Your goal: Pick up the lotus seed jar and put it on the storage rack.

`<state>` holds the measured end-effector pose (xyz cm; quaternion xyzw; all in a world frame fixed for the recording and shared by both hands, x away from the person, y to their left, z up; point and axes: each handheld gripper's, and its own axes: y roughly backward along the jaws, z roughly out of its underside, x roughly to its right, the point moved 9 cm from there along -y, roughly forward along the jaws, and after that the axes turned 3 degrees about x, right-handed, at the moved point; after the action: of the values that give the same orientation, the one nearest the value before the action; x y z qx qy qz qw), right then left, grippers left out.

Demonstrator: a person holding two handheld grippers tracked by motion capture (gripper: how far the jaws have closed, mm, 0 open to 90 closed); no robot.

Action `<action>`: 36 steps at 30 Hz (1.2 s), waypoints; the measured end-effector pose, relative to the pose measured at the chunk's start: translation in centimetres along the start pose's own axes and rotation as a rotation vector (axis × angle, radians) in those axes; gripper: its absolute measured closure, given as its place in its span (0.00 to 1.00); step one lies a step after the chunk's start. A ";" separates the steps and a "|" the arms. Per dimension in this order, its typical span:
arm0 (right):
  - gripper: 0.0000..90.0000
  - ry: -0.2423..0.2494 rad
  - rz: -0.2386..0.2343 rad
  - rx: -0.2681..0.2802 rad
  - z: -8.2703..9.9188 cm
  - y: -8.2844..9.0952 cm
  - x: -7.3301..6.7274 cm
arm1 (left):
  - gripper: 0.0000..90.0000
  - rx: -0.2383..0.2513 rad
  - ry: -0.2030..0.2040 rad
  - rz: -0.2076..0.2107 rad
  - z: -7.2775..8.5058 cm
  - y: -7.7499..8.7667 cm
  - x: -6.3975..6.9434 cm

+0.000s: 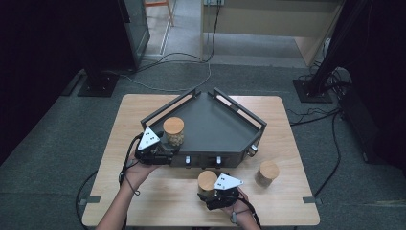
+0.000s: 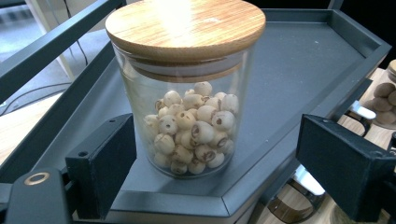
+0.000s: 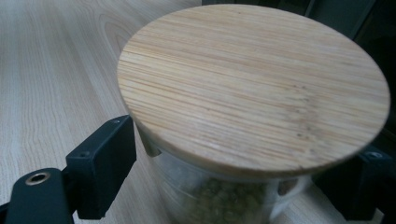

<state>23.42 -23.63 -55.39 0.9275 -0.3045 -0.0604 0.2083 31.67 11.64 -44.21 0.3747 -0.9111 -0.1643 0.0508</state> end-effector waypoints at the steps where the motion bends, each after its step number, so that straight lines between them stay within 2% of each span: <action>1: 0.15 -0.001 0.001 0.001 0.0 0.0 0.0 | 0.14 0.000 -0.002 0.000 0.0 0.1 0.0; 5: 0.15 0.001 0.000 0.001 0.0 0.0 0.0 | 0.14 0.004 -0.001 0.001 0.3 0.3 0.1; 8: 0.15 -0.003 0.001 0.002 0.0 0.0 0.0 | 0.14 0.014 -0.019 -0.022 0.3 0.6 0.3; 11: 0.15 -0.002 0.002 0.003 0.0 0.0 0.0 | 0.14 0.017 -0.013 -0.015 0.4 0.8 0.3; 20: 0.15 0.001 0.002 -0.004 0.0 0.0 -0.1 | 0.14 0.011 -0.042 -0.011 0.9 1.1 0.7; 25: 0.15 0.003 0.004 -0.004 0.0 0.0 -0.1 | 0.14 0.017 -0.042 -0.005 1.1 1.3 0.8; 29: 0.15 0.005 0.000 -0.010 -0.1 -0.1 -0.1 | 0.14 0.017 -0.052 -0.019 1.5 1.3 1.0; 36: 0.15 0.001 0.001 -0.009 -0.1 -0.1 -0.1 | 0.14 0.040 -0.031 -0.016 2.0 1.7 1.1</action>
<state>23.41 -23.53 -55.36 0.9265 -0.3044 -0.0610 0.2127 29.32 12.50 -45.56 0.3803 -0.9119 -0.1521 0.0277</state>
